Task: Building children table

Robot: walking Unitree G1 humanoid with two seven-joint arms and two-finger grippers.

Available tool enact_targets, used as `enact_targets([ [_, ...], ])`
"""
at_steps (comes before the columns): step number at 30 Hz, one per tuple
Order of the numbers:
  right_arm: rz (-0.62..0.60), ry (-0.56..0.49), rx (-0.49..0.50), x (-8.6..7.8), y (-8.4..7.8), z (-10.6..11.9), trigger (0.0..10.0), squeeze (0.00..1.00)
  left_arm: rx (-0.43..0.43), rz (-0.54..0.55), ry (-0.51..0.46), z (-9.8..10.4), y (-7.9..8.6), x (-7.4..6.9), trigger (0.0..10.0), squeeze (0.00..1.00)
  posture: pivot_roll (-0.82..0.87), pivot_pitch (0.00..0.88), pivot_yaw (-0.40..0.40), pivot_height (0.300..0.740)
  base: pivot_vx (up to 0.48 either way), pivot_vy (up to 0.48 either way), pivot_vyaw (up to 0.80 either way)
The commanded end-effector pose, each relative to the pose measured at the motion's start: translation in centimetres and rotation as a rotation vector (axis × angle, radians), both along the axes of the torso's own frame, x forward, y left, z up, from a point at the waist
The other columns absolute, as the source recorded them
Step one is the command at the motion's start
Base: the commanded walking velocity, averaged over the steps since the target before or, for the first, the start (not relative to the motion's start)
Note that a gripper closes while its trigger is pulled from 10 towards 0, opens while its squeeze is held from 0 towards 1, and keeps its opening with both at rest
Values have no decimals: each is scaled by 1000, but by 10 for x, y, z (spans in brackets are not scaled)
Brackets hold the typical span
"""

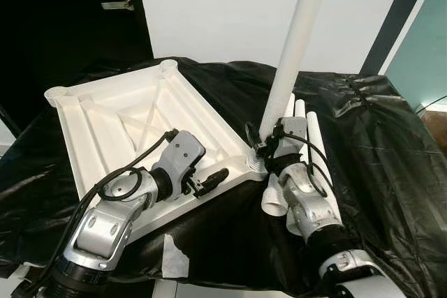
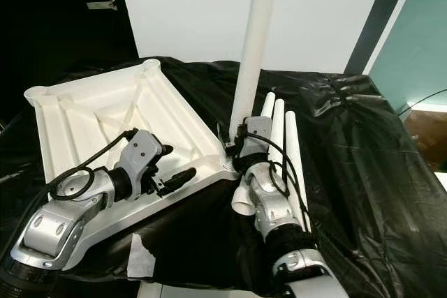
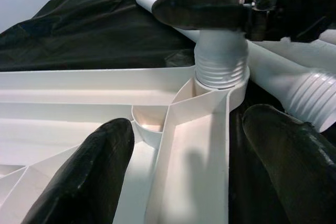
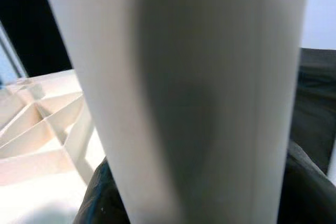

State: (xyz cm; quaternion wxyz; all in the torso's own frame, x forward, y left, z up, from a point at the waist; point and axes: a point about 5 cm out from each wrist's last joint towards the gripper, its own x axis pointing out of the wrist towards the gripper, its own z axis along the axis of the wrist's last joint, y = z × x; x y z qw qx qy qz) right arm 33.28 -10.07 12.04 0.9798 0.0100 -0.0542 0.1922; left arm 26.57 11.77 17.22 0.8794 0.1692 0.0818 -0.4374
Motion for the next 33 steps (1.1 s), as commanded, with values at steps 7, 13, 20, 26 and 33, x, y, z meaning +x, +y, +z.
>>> enact_targets([
  [7,162,163,-152,-18,-45,-42,10000,0,-3,1,-13,2,-3,0,10000,0,29,0,-26,740,0,0,0],
  [13,326,170,-194,-15,-75,-33,10000,0,-4,-7,-14,4,-3,1,10000,0,33,0,-6,740,0,0,0],
  [20,385,145,-219,-8,-85,-21,10000,0,4,-12,-19,6,-2,2,10000,0,38,0,-5,740,0,0,0],
  [26,410,135,-124,-8,-76,-17,10000,0,-2,-6,-17,6,-3,0,10000,0,38,9,-12,740,0,0,0],
  [33,376,138,57,-7,-63,-17,10000,0,-6,-1,-15,6,-2,0,10000,0,39,14,-12,740,0,0,0],
])
